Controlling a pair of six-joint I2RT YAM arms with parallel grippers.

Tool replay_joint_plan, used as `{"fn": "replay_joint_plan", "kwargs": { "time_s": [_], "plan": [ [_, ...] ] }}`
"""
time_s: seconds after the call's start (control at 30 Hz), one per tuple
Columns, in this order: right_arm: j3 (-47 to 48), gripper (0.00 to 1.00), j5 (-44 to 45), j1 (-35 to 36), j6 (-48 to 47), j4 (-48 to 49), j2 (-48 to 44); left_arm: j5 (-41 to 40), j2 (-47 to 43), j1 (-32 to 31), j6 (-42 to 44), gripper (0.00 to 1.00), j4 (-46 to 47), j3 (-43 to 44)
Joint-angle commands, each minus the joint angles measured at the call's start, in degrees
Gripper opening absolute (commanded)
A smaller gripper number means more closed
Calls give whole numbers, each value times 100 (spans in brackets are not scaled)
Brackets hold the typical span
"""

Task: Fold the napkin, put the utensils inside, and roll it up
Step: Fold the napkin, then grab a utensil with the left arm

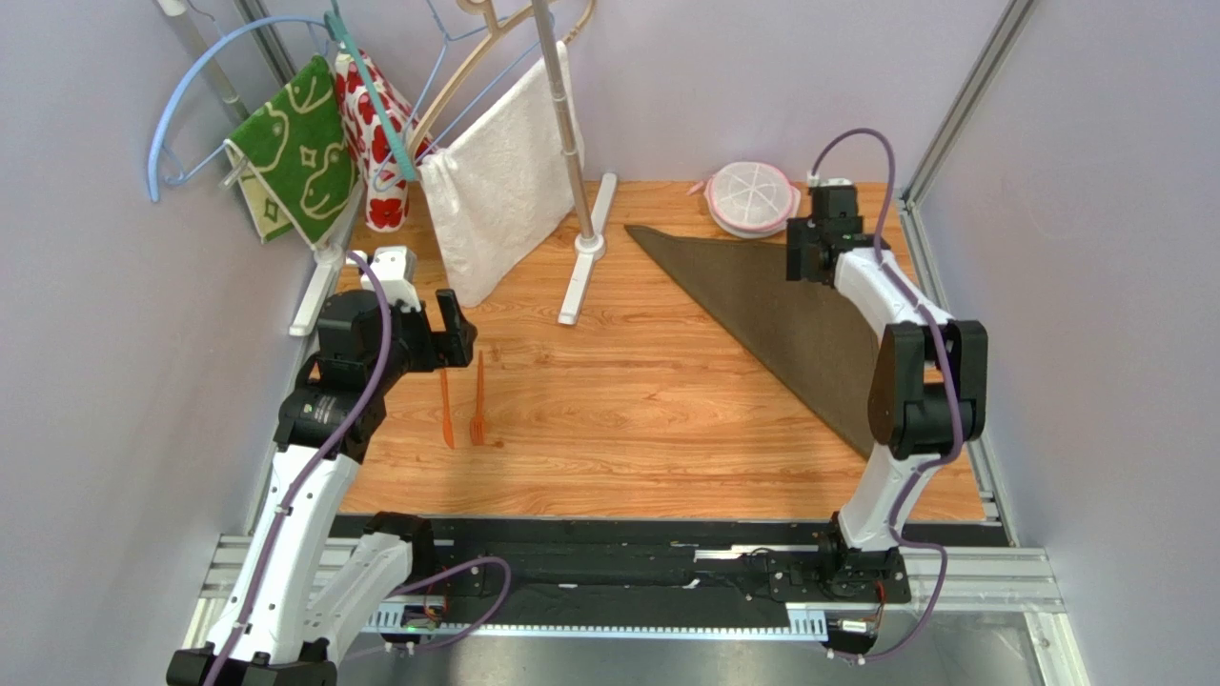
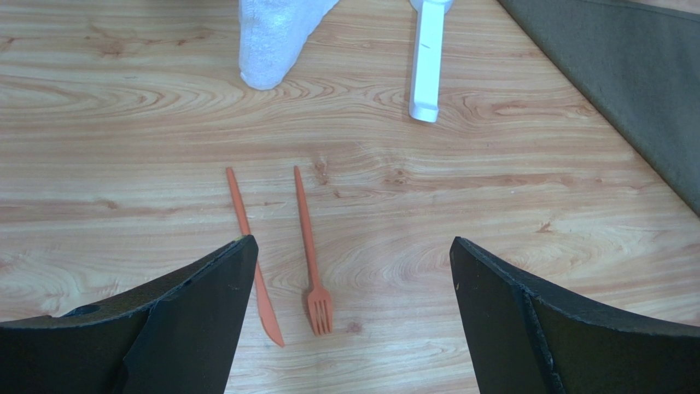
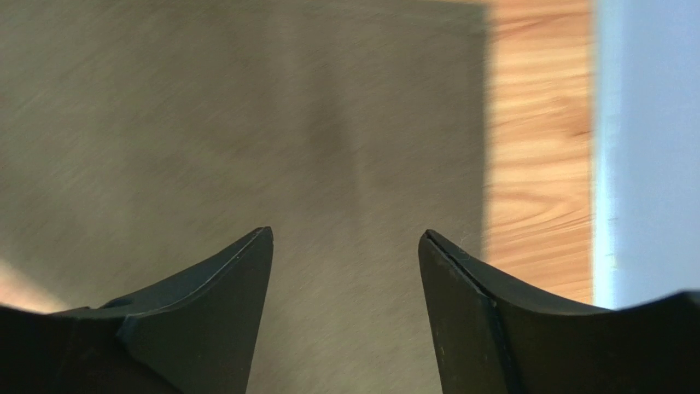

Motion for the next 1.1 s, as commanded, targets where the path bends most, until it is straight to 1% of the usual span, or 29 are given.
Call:
{"fn": "replay_joint_plan", "kwargs": {
  "time_s": [0.0, 0.03, 0.07, 0.17, 0.2, 0.23, 0.33, 0.37, 0.4, 0.43, 0.47, 0.53, 0.57, 0.6, 0.63, 0.7, 0.77, 0.83, 0.87, 0.9, 0.97, 1.07],
  "plan": [
    [-756, 64, -516, 647, 600, -185, -386, 161, -65, 49, 101, 97, 154, 5],
    [-1053, 62, -709, 753, 715, -142, -595, 161, -65, 49, 101, 96, 154, 5],
    [-1265, 61, -868, 1076, 803, -46, -711, 152, -91, 49, 101, 96, 154, 5],
    [-1688, 63, -221, 1788, 892, 245, -940, 82, -109, 49, 92, 96, 146, -4],
    [-1680, 63, -19, 1878, 909, 219, -897, 82, -126, 49, 101, 96, 145, -12],
    [-1646, 62, -61, 1948, 909, 97, -870, 82, -127, 49, 92, 96, 137, -12],
    [-1627, 61, -534, 2439, 1093, 69, -949, 73, -153, 49, 101, 96, 128, -12],
    [-1662, 60, -727, 2780, 1233, 113, -1036, 3, -179, 41, 110, 96, 128, -4],
    [-1663, 58, -1120, 2967, 1713, 166, -1028, -58, -188, 49, 119, 96, 119, -4],
    [-1663, 56, -1290, 3142, 1970, 366, -1011, -268, -188, 49, 153, 96, 93, -4],
    [-1654, 55, -1439, 3562, 2234, 482, -915, -461, -179, 49, 162, 95, 67, -21],
    [-1348, 55, -1406, 3995, 2543, 553, -730, -918, -92, 49, 136, 95, -134, -12],
    [-1198, 55, -1232, 4371, 2631, 492, -651, -1303, 48, 49, -29, 95, -223, 5],
    [-875, 55, -1039, 4488, 2797, 370, -476, -1376, 110, 49, -161, 95, -311, -4],
    [-759, 55, -1010, 4654, 2895, 325, -422, -1412, 154, 49, -554, 94, -373, -56],
    [-652, 55, -1115, 4709, 3114, 350, -421, -1282, 242, 49, -926, 89, -312, -390],
    [-739, 55, -1151, 4735, 3238, 421, -553, -1193, 339, 32, -1348, 81, -286, -608],
    [-914, 55, -1125, 4735, 3195, 413, -834, -1158, 392, 23, -1672, 77, 142, -951],
    [-985, 56, -1081, 4735, 3177, 369, -930, -1123, 531, 23, -1770, 73, 259, -1240],
    [-1056, 56, -1037, 4735, 3160, 334, -1071, -1061, 637, -3, -1832, 71, 364, -1356],
    [-1353, 56, -975, 4744, 3124, 298, -1501, -1078, 996, -82, -1982, 70, 654, -1584],
    [-1801, 57, -800, 4726, 3089, 289, -2090, -1131, 1454, -328, -2087, 68, 918, -1638]
  ]
}}
